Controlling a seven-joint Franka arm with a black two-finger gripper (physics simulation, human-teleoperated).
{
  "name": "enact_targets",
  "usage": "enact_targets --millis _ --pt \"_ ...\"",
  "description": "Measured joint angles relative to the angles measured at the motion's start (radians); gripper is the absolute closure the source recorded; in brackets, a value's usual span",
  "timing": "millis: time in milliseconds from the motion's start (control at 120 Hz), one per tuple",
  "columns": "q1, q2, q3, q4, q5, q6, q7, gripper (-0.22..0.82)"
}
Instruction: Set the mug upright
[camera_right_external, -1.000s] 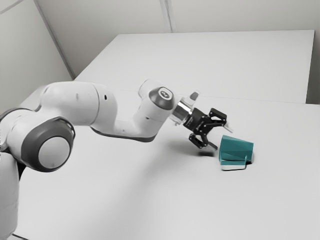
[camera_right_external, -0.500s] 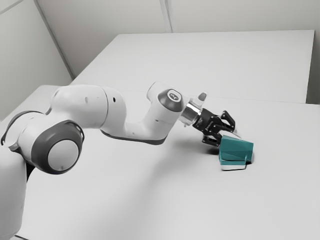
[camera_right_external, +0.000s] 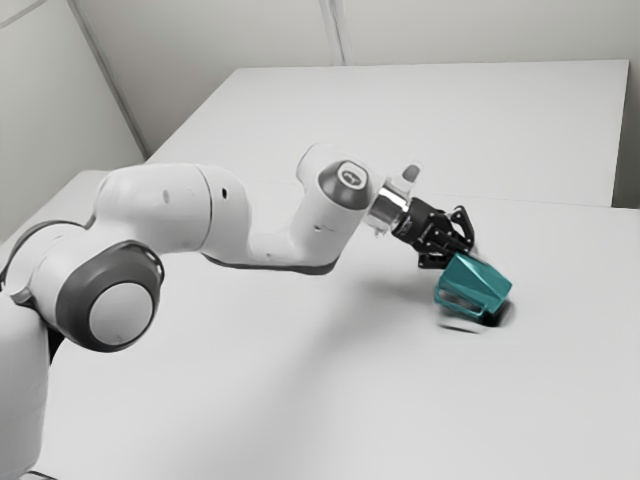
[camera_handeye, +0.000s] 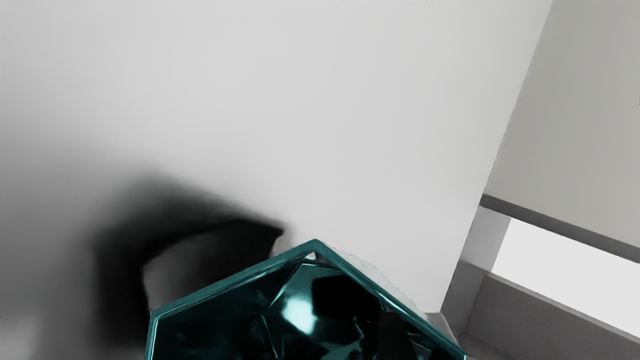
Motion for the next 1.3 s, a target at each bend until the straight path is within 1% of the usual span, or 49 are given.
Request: enact_targets --millis 133,292,383,617,725,958,1150,1300 --pt "0.000 -0.141 0.019 -0.061 0.225 -0.002 -0.049 0.77" --pt "0.004 -0.293 0.053 -0.193 0.493 -0.015 -0.119 0.78" --pt "0.006 -0.348 0.077 -0.235 0.637 -0.035 -0.155 0.78" --pt "0.010 -0.481 0.103 -0.373 0.916 -0.075 -0.222 0.78" --pt "0.018 -0.529 0.119 -0.435 1.022 -0.082 -0.243 0.78" --pt "0.056 -0.616 0.122 -0.560 1.184 -0.078 -0.274 0.79" --pt "0.074 -0.644 0.122 -0.642 1.227 -0.027 -0.291 0.79" --pt "0.088 -0.626 0.123 -0.672 1.235 0.016 -0.301 0.79"
